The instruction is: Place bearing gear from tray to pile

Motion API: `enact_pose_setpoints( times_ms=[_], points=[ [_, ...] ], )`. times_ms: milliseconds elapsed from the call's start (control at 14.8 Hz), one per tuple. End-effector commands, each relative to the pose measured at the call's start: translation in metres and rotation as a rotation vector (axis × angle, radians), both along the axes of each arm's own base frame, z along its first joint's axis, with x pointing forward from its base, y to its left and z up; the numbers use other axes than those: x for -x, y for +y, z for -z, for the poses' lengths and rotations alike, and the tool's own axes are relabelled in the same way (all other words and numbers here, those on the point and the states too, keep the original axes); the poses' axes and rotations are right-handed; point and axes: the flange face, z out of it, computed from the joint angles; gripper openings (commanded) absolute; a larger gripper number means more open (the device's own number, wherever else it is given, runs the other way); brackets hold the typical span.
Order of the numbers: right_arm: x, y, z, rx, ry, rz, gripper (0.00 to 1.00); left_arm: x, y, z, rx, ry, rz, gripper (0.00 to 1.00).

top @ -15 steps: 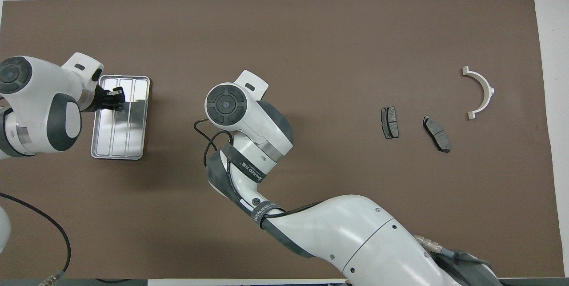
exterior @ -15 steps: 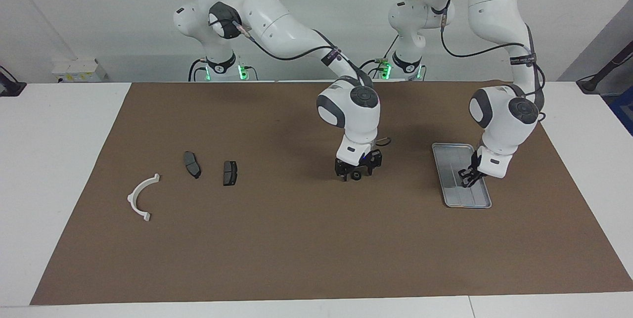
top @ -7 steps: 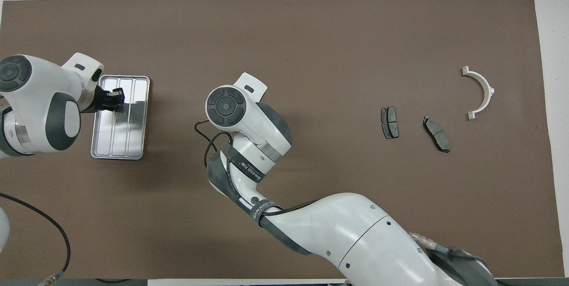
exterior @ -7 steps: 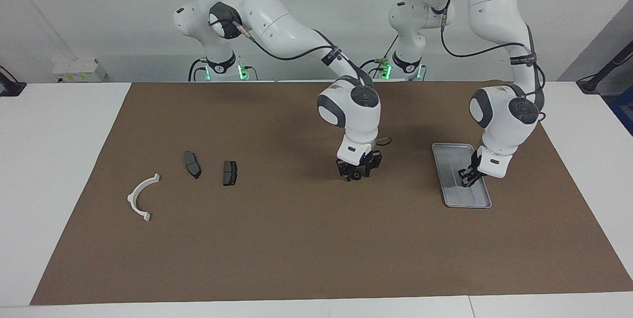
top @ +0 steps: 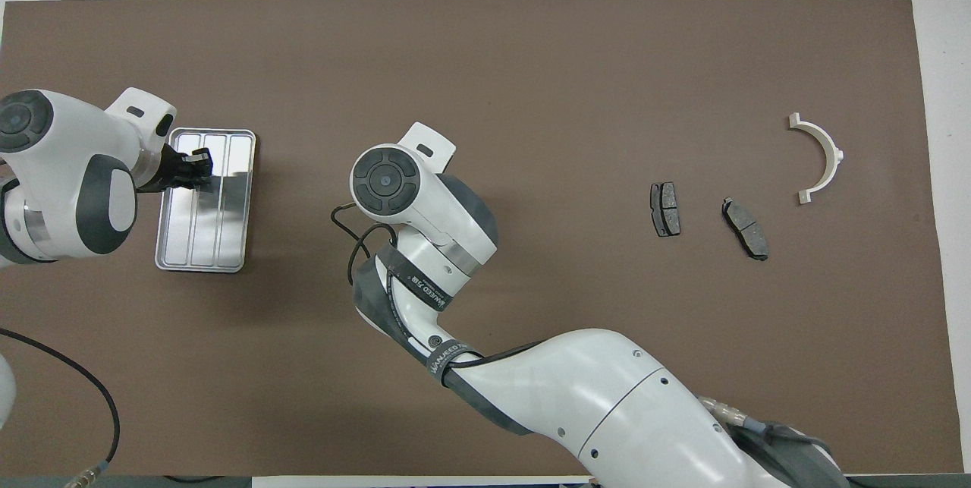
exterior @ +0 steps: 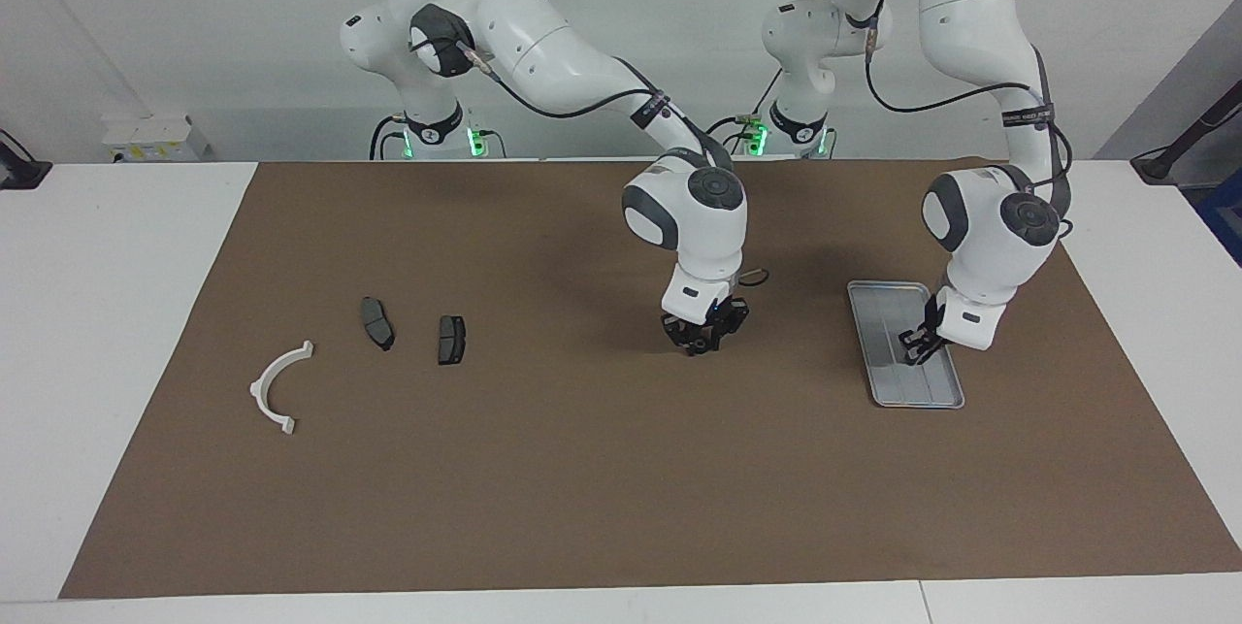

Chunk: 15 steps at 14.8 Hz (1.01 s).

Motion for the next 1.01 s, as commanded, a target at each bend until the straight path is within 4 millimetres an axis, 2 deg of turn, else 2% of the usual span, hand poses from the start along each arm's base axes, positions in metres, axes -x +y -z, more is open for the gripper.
enact_pose_setpoints(
  times_ms=[0,135,269,404,471,606,673,808,943],
  points=[
    [-0.017,-0.016,-0.009,0.01,-0.025,0.049,0.0,-0.005,-0.019,-0.028,-0.009,0.032,-0.035,0.0],
    [-0.036,-0.043,-0.043,-0.002,-0.038,0.089,0.0,-0.008,-0.028,-0.04,-0.011,0.042,-0.062,0.0],
    [-0.046,-0.066,-0.075,0.003,-0.039,0.113,0.0,-0.008,-0.048,-0.052,-0.012,0.049,-0.11,0.0],
    [-0.065,-0.105,-0.11,-0.006,-0.048,0.137,0.0,-0.01,-0.082,-0.068,-0.018,0.054,-0.186,0.0],
    [-0.076,-0.132,-0.127,-0.007,-0.046,0.145,0.0,-0.012,-0.102,-0.076,-0.016,0.046,-0.236,0.0],
    [-0.095,-0.19,-0.159,-0.01,-0.031,0.153,0.0,-0.016,-0.161,-0.1,0.012,0.02,-0.383,0.0],
    [-0.101,-0.22,-0.172,0.004,-0.02,0.143,0.0,-0.013,-0.189,-0.102,0.016,0.016,-0.423,0.0],
    [-0.117,-0.289,-0.193,0.03,-0.018,0.152,0.0,0.003,-0.246,-0.104,0.031,0.007,-0.448,0.0],
    [-0.128,-0.353,-0.204,0.042,-0.008,0.153,0.0,0.023,-0.296,-0.103,0.056,0.008,-0.493,0.0]
  ],
)
